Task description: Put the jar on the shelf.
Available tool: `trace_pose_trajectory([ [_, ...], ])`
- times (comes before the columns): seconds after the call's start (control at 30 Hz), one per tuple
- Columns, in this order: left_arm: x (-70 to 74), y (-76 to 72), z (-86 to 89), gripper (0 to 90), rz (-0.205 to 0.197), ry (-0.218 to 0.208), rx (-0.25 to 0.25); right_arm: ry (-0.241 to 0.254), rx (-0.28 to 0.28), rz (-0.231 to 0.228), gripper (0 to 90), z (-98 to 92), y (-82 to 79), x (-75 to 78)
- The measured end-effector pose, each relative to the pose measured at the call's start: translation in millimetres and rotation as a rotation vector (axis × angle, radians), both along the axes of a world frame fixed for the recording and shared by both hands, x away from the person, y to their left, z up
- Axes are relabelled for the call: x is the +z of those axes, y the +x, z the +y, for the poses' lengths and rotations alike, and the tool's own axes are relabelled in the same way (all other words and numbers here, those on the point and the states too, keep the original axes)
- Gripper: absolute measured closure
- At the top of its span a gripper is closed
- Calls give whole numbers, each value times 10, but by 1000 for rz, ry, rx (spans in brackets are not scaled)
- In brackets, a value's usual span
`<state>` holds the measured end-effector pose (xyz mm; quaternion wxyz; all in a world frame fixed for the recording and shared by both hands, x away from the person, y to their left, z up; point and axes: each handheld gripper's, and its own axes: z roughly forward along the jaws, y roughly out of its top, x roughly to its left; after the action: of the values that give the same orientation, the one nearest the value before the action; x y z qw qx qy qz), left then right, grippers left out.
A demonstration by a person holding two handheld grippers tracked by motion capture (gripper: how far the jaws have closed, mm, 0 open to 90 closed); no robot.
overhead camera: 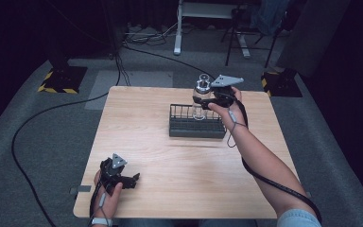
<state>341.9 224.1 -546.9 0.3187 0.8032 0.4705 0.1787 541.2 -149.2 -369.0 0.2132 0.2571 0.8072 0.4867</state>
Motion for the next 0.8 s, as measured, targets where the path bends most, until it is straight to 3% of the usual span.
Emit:
trace_pose_trajectory([
  [0.8,1,2,0,2,1,1,-1,7,-12,60,285,9,101,-341],
])
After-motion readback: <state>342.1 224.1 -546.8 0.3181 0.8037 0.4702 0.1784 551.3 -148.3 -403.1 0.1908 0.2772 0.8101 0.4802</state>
